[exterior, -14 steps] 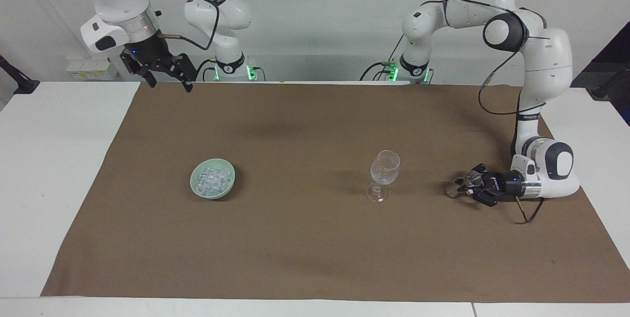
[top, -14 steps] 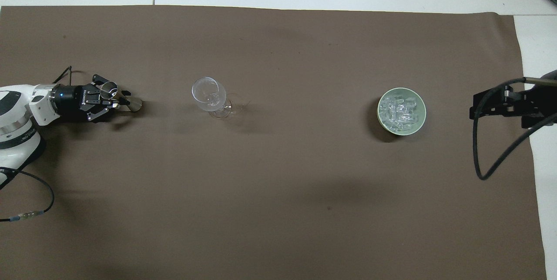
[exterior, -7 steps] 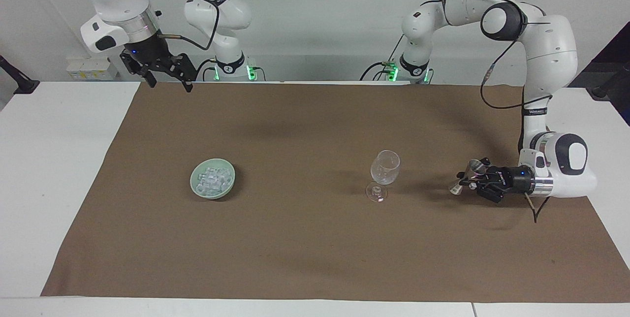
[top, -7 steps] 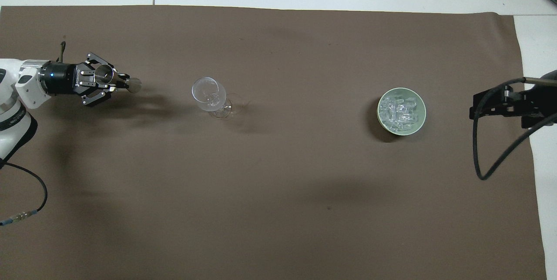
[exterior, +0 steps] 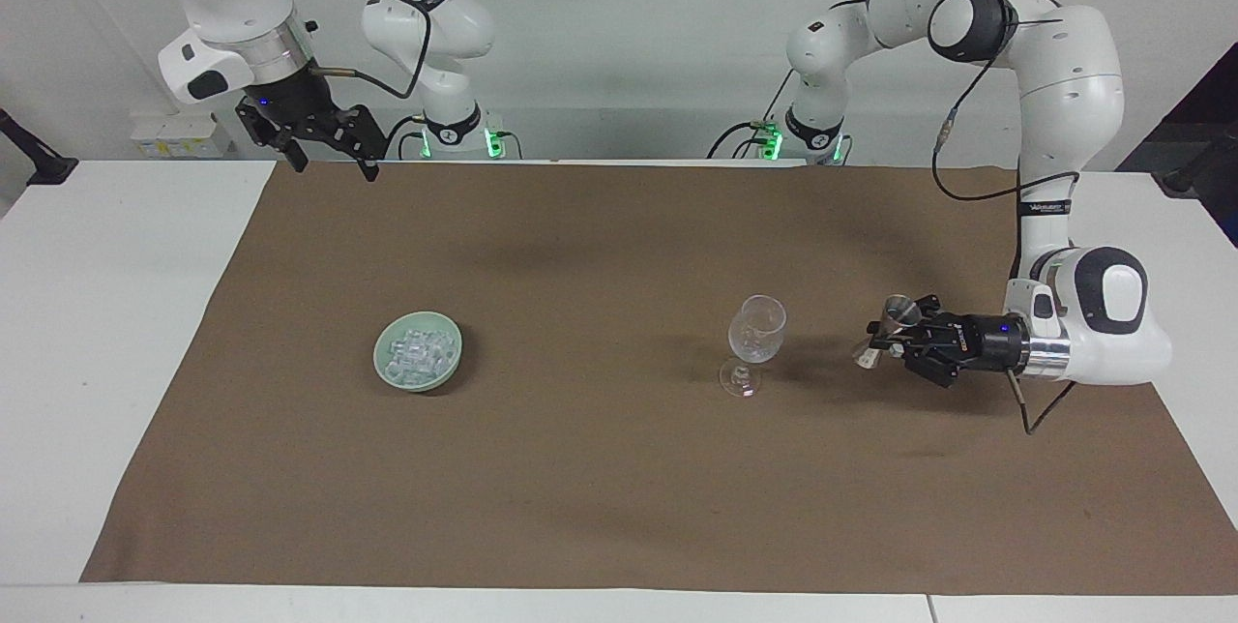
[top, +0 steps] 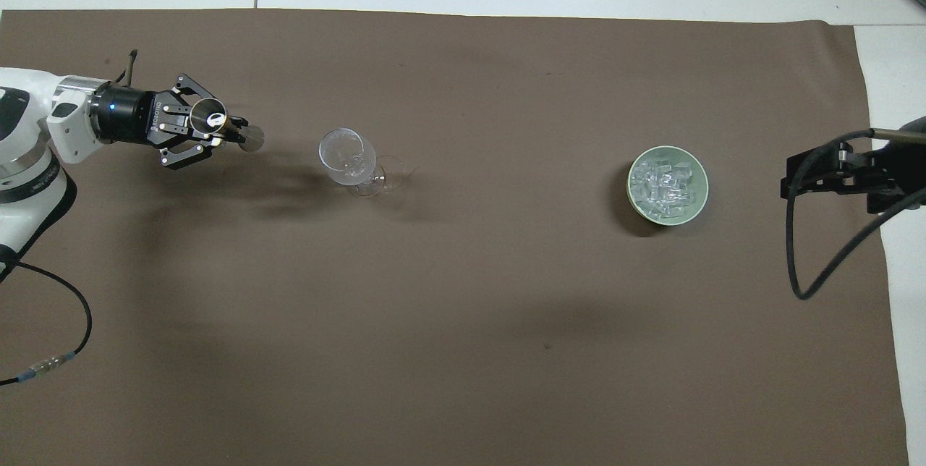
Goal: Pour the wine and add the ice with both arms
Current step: 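Lift the metal cup with the left gripper over the wine glass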
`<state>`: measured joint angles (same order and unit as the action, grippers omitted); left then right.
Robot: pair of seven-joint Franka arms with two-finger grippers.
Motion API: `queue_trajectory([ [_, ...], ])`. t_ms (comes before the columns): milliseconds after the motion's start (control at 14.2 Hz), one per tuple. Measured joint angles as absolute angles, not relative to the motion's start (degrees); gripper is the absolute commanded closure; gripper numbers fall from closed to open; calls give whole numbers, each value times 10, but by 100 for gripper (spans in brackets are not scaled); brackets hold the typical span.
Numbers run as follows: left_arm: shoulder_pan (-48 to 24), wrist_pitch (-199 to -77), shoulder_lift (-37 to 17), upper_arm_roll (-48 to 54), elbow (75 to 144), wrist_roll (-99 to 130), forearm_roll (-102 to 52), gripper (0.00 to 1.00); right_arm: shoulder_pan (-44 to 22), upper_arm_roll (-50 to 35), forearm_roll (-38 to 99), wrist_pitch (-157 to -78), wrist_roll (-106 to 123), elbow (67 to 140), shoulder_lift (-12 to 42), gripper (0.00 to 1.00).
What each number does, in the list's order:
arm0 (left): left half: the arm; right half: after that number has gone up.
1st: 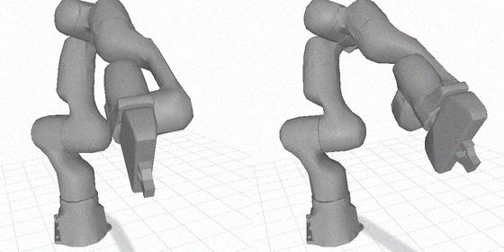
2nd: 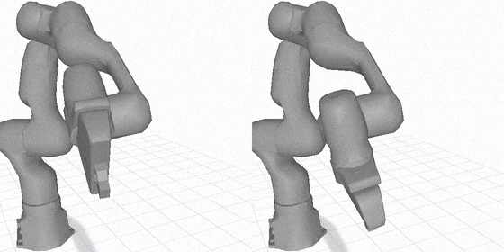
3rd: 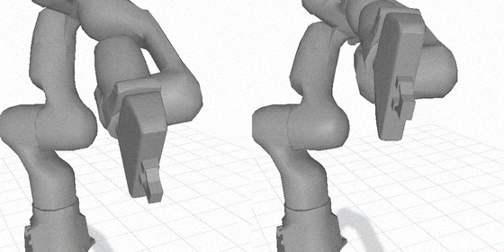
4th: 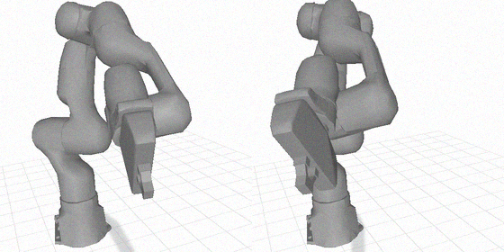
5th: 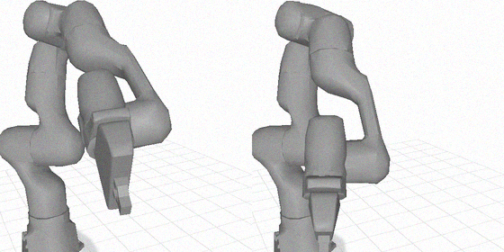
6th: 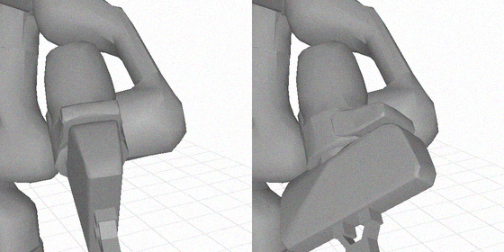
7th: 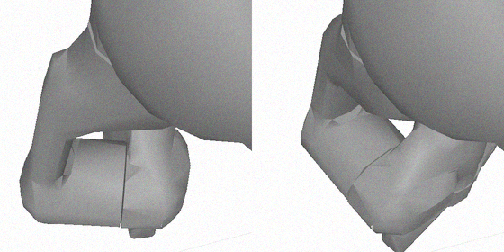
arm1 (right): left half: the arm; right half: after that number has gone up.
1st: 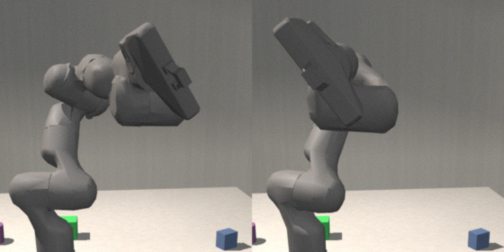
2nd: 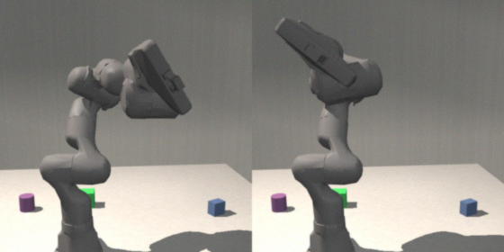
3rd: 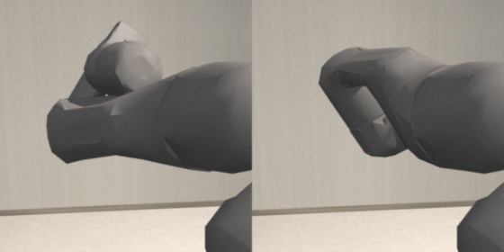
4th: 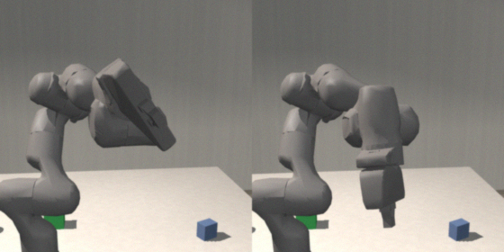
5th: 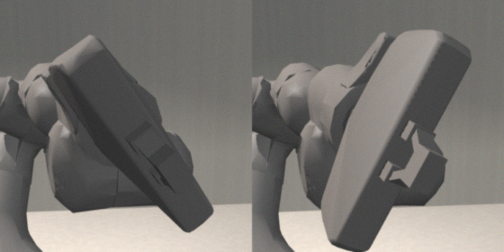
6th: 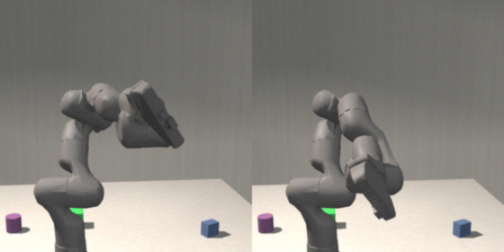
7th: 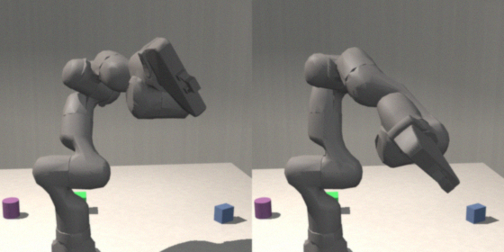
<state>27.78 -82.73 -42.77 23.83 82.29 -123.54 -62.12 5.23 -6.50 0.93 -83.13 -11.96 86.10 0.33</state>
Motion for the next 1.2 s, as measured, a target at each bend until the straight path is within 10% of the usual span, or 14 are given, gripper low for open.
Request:
queue_trajectory([
  [1196, 224, -890, -318, 234, 862, -1136, -548, 100, 52, -65, 9, -831, -120, 861, 3, 0],
])
